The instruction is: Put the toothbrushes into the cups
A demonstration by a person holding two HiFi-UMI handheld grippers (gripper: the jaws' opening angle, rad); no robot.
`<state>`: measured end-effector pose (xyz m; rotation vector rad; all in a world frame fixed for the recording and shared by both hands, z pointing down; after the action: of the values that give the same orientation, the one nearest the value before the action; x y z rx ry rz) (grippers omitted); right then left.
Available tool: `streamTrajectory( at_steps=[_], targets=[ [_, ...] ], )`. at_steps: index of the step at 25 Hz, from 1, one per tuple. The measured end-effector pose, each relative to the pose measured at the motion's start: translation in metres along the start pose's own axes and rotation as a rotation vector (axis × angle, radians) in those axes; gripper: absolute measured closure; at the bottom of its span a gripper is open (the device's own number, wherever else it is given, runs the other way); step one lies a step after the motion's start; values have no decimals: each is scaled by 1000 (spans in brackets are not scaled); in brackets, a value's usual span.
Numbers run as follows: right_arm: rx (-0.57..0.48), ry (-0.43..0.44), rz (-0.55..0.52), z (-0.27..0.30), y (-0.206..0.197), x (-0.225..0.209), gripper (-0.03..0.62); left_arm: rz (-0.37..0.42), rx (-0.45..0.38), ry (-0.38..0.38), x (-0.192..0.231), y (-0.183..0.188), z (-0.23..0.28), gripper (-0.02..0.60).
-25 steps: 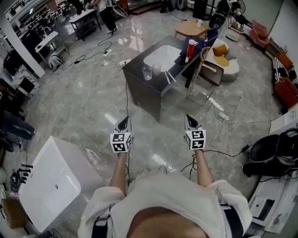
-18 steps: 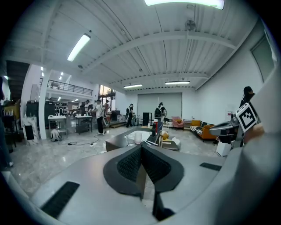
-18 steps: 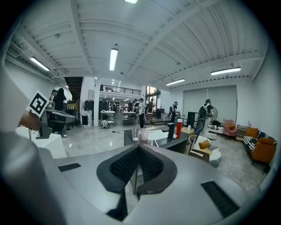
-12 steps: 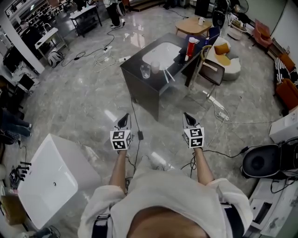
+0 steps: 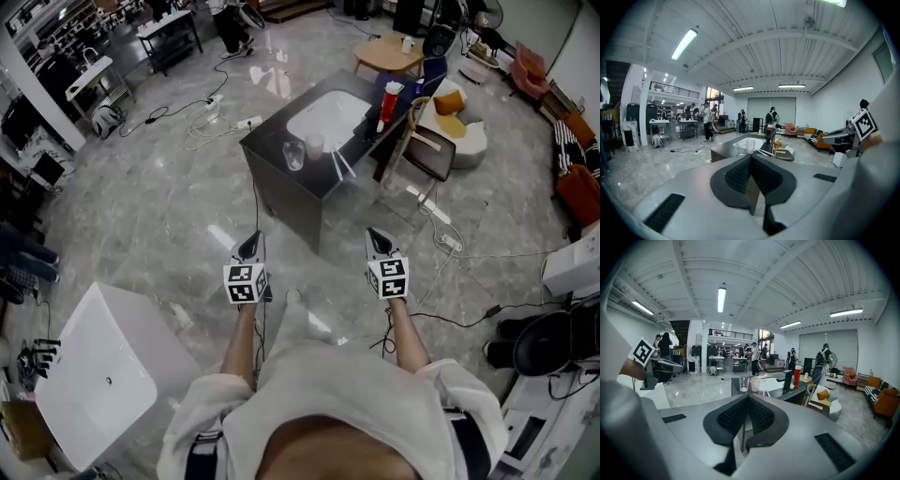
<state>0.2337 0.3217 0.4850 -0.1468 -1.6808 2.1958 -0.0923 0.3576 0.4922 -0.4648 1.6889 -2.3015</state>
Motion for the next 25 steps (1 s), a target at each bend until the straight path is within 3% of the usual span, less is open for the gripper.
streamTrajectory(
  at_steps=[25],
  targets=[
    [17,-102,-11,251,90,3,581,-5,-23,-117,196,87,213,554]
  ],
)
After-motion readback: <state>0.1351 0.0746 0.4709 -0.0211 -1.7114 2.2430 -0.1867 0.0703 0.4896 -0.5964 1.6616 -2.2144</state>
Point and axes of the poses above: the fingertips, and each gripper's own axes: z forward along the fingers, x to its left, y out of its top, the point moved 6 cm from there along -z, backward along the fingers, and after that the axes turned 10 degrees about -y, right-handed, at the moved point
